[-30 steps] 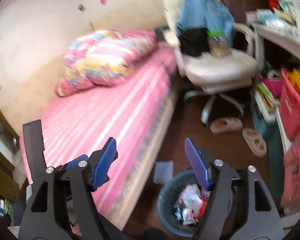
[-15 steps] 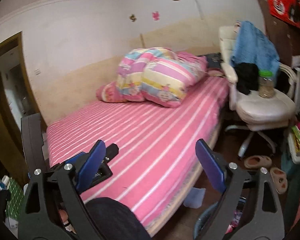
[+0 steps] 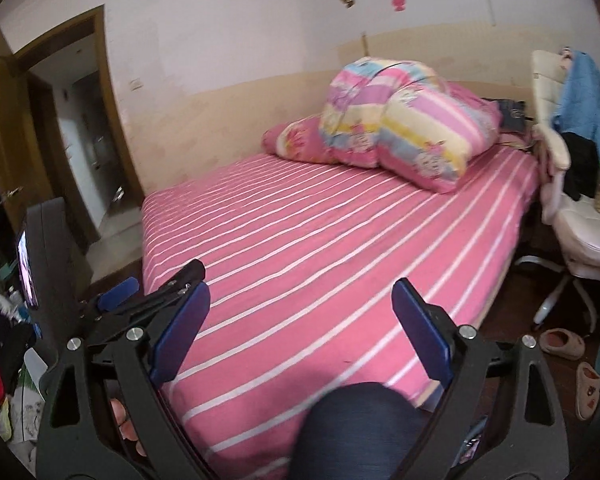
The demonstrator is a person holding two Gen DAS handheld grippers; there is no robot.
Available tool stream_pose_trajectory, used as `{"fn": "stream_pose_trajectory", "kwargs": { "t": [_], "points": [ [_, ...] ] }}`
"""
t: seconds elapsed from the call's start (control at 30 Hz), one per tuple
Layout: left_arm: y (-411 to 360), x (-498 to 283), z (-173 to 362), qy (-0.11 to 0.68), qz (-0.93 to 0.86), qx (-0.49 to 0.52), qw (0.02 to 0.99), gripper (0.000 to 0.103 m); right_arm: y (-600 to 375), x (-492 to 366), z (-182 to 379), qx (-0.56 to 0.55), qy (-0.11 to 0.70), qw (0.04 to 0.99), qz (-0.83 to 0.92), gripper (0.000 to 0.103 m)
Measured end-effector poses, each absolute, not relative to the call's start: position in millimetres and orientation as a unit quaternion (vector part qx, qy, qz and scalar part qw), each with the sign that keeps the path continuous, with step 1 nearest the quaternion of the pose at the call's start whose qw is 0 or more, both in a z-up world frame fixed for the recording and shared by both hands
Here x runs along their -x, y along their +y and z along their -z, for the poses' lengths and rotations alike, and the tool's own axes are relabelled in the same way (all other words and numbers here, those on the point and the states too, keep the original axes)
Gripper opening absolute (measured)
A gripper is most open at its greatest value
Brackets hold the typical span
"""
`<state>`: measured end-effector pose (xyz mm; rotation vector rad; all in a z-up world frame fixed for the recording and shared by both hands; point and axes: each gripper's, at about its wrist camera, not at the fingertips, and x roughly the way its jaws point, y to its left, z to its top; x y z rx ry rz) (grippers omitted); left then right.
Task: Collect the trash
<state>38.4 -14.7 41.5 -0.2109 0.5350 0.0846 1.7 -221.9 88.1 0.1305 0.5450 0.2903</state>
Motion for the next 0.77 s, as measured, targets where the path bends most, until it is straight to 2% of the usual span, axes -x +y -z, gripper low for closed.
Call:
{"fn": "stream_pose_trajectory", "kwargs": {
  "t": [0.27, 0.77],
  "points": [
    [15, -38, -24, 0.262, -0.057, 0.144, 0.953, 0.097, -176, -7, -69, -0.048, 0.294, 0.943, -0.15, 0.091],
    [-6, -34, -26, 0.276, -0.035, 0.126, 0.952, 0.098, -197, -1, -64, -0.071, 0.299, 0.941, -0.14, 0.091]
  ]
}}
